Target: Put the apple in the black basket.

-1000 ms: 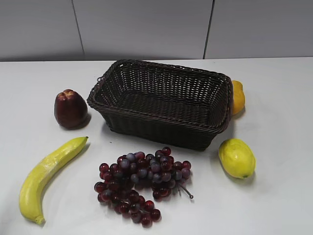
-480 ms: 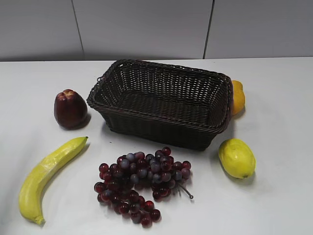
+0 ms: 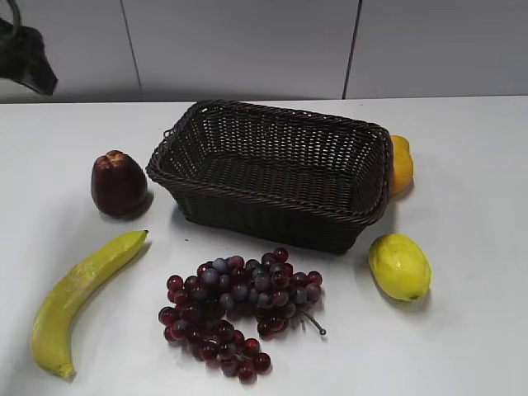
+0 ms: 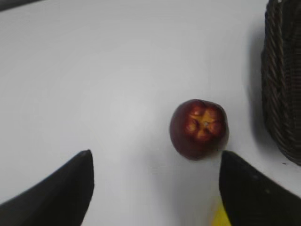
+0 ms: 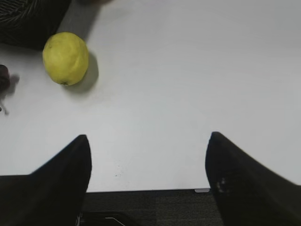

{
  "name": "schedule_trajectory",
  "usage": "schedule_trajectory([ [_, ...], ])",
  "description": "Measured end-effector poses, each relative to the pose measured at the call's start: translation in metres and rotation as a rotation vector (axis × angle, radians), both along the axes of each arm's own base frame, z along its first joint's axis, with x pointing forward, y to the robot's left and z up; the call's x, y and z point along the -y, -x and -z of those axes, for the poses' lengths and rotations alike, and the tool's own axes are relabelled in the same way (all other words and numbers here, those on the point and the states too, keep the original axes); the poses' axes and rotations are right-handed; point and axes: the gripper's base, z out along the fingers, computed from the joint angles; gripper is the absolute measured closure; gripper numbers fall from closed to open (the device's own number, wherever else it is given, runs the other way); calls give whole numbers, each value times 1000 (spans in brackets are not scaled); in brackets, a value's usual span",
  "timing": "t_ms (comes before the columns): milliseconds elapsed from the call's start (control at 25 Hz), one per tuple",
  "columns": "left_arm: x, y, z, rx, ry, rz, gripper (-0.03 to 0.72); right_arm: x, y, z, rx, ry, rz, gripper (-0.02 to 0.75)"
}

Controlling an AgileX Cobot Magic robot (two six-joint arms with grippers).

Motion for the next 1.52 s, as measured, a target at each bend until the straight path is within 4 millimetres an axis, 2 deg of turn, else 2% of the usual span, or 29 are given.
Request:
schedule_trajectory([
  [200, 24, -34, 28, -177, 42, 49, 75, 0, 0, 0, 0, 0, 0, 165],
  [400, 39, -54, 57, -291, 51, 76, 83, 0, 0, 0, 0, 0, 0, 165],
  [560, 50, -61, 82, -347, 45, 91, 89, 0, 0, 0, 0, 0, 0, 165],
  [840, 49, -68, 118, -418, -12, 96, 95, 0, 0, 0, 0, 0, 0, 165],
  [1040, 50, -72, 128, -404, -11, 91, 95, 0, 0, 0, 0, 0, 0, 165],
  [1200, 50, -74, 129, -385, -8, 89, 99, 0, 0, 0, 0, 0, 0, 165],
  [1360, 50, -74, 129, -385, -8, 89, 150, 0, 0, 0, 0, 0, 0, 165],
  [1520, 50, -74, 129, -391, -17, 93, 150, 0, 0, 0, 0, 0, 0, 165],
])
